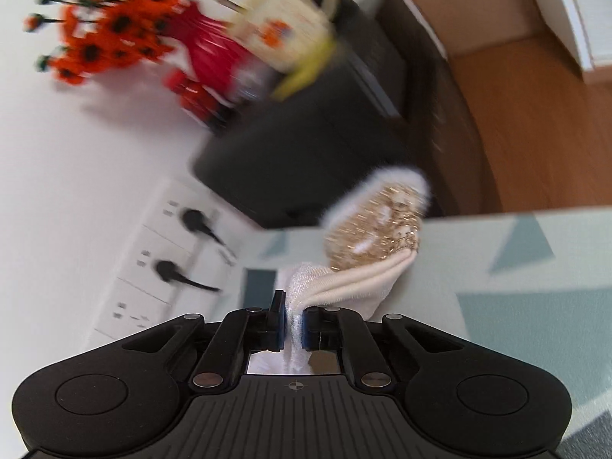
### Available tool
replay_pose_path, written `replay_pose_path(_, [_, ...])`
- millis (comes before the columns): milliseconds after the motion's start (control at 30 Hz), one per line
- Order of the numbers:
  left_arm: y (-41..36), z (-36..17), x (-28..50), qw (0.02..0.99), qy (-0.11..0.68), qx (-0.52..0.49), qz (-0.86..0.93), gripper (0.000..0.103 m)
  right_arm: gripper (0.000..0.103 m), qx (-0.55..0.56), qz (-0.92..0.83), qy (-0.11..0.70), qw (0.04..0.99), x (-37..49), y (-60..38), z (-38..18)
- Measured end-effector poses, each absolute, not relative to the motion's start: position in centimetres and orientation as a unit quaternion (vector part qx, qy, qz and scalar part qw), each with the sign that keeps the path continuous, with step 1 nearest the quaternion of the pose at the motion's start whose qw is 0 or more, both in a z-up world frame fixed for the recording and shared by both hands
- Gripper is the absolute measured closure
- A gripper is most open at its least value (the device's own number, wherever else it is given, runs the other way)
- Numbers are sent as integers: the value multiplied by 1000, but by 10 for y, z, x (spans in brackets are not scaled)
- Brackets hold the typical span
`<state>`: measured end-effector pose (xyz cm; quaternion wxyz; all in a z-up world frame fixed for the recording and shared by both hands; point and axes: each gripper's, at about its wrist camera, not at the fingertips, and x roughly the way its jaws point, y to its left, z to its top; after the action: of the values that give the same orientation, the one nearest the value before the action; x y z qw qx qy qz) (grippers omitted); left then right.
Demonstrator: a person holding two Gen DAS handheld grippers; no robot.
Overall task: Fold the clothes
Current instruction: 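Lift the sleeve by its gold cuff with the right gripper, then lay the held sleeve across the jacket front with the right gripper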
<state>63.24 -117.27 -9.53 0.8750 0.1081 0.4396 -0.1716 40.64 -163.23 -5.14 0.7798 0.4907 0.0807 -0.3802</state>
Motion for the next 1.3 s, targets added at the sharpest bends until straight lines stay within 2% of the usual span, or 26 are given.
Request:
replay_pose_path(233, [-1171, -94, 636, 871, 446, 106, -178, 0, 97, 417, -348, 52, 838, 419, -1616, -2])
replay_pose_path(767, [-1169, -94, 639, 868, 445, 110, -192, 0, 97, 229, -41, 110, 966, 480, -1484, 40])
replay_pose_path(1067, [-1169, -95, 638, 868, 441, 112, -198, 0, 96, 133, 59, 322, 935, 524, -1400, -26])
replay_pose_path(1200, [-1169, -97, 638, 869, 440, 112, -199, 0, 96, 118, 64, 392, 910, 529, -1382, -62])
replay_pose_path(1300, [-1168, -97, 638, 869, 439, 113, -201, 0, 96, 145, 55, 409, 899, 528, -1384, -81])
